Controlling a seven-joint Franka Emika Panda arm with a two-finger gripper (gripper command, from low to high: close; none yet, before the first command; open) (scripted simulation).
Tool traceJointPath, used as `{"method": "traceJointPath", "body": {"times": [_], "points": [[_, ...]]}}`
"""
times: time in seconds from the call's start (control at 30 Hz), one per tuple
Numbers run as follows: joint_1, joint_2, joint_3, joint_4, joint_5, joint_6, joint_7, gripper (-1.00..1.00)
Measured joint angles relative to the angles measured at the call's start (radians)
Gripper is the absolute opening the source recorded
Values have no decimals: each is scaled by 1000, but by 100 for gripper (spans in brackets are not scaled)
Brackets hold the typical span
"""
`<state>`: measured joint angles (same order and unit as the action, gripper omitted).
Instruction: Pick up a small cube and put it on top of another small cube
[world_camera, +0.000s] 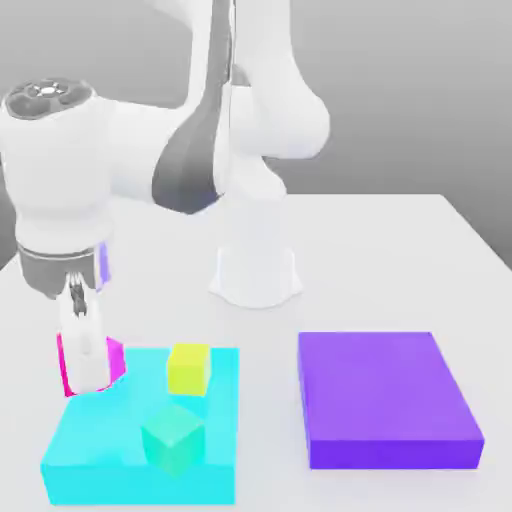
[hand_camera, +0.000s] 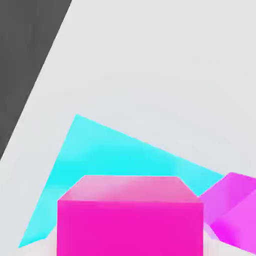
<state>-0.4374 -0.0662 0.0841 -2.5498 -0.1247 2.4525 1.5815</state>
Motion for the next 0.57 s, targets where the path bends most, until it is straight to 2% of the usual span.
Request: {"method": "traceJointPath", "body": {"times": [0.27,0.43,0.47,0.57], "points": [[123,-275,-18,-230,145,-16,-319,-100],[133,-148,-17,-282,155,166,-347,-100],[132,-124,-16,-287,153,195,-346,100],[132,-124,-16,-287,153,195,-346,100]]}}
